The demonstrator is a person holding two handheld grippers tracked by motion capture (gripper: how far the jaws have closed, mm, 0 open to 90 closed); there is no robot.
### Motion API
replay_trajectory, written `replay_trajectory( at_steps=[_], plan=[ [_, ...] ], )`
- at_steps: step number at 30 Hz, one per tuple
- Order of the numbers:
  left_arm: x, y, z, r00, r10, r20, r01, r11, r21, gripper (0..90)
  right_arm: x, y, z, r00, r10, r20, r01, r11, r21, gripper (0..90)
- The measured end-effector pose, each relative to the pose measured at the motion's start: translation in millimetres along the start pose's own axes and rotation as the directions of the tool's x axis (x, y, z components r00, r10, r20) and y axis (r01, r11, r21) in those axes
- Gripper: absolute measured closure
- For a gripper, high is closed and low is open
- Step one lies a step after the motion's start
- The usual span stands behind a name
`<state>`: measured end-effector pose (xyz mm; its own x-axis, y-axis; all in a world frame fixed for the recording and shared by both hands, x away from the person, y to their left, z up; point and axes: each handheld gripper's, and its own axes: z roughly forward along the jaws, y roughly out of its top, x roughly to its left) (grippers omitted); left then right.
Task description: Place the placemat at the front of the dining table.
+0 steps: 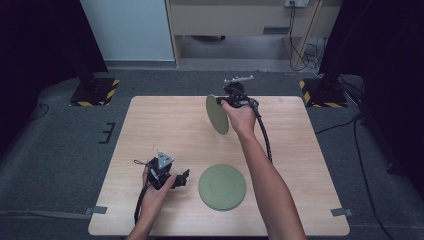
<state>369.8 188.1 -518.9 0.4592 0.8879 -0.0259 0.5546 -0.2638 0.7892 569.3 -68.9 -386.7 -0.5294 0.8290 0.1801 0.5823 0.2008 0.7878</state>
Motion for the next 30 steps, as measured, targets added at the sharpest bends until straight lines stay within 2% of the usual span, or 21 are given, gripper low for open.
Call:
replay_trajectory(
  at_steps=[5, 13, 15, 20, 30],
  plan=[
    [1.7, 0.0, -0.1, 1.0000, -0.005, -0.003, 0.005, 1.0000, -0.002, 3.1, -4.7, -5.7, 3.7, 0.9999, 0.012, 0.005, -0.012, 1.000, 0.007, 86.2],
    [7.0, 0.0, -1.7, 0.9997, -0.021, -0.012, 0.021, 0.9998, -0.007, 3.1, -24.2, -12.8, -1.8, 0.9981, 0.053, 0.031, -0.053, 0.999, -0.004, 86.1],
    [8.9, -0.3, -2.4, 0.9995, -0.027, -0.016, 0.026, 0.9996, -0.008, 3.0, -34.4, -17.0, -4.4, 0.9960, 0.076, 0.048, -0.075, 0.997, -0.006, 86.1],
    [10.5, -1.0, -1.7, 0.9995, -0.027, -0.019, 0.027, 0.9996, -0.001, 3.1, -46.9, -23.7, -7.5, 0.9929, 0.098, 0.068, -0.098, 0.995, 0.000, 86.1],
    [9.8, -1.4, -0.3, 0.9995, -0.025, -0.019, 0.025, 0.9997, 0.003, 3.1, -64.3, -33.8, -8.6, 0.9867, 0.138, 0.086, -0.139, 0.990, -0.002, 86.1]
  ],
)
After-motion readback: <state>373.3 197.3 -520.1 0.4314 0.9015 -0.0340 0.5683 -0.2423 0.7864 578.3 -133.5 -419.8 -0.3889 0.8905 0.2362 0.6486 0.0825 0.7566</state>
